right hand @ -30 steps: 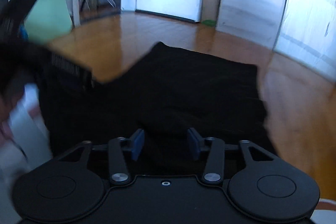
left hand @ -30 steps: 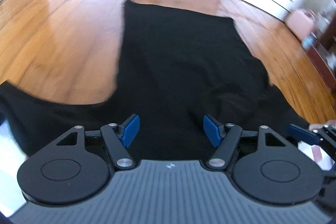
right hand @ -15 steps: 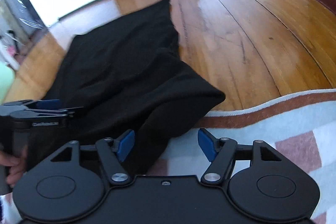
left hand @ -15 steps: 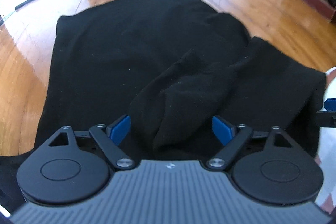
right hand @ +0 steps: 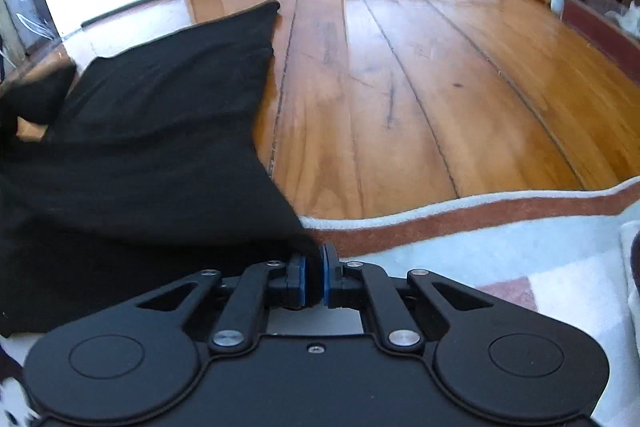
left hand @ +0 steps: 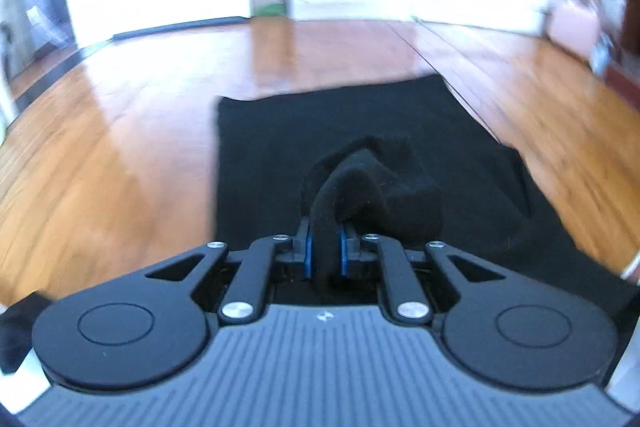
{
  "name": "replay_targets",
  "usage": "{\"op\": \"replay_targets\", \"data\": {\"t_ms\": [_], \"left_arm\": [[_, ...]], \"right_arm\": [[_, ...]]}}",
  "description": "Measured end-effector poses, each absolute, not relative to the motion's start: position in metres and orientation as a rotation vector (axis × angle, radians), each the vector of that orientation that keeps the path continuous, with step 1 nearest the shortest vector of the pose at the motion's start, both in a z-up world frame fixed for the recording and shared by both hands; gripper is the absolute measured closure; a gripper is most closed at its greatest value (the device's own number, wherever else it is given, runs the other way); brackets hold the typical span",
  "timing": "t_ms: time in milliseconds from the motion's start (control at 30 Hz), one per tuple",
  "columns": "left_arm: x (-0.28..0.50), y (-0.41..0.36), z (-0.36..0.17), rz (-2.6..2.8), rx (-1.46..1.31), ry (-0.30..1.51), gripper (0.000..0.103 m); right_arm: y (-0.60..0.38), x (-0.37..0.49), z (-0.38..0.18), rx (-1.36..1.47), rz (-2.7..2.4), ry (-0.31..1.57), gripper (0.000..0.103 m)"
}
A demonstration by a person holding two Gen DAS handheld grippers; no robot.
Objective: Fold clothes
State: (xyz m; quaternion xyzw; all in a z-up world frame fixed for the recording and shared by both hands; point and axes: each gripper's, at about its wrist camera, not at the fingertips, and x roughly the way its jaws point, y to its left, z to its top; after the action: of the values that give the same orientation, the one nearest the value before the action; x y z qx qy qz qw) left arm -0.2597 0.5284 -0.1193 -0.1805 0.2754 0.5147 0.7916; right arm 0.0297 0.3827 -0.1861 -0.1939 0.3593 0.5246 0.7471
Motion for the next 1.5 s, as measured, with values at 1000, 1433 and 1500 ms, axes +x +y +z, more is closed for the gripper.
{"op": "replay_targets", "data": {"t_ms": [1000, 1433, 1500], "left_arm": [[-0.271, 0.533, -0.173, 1.059, -0.597, 0.938, 0.022], [-0.391, 0.506, -0.135, 1.424, -0.918, 0.647, 0.052], [-0.407, 0.502, -0.148, 1.393, -1.039, 0.688, 0.05]], "right_arm": [[0.39, 0.047, -0.19, -0.407, 1.13, 0.758, 0.07], [0.389, 0.049, -0.191, -0.397, 1.137, 0.749, 0.07], [0.389, 0.05, -0.191, -0.401, 1.143, 0.75, 0.07]]}}
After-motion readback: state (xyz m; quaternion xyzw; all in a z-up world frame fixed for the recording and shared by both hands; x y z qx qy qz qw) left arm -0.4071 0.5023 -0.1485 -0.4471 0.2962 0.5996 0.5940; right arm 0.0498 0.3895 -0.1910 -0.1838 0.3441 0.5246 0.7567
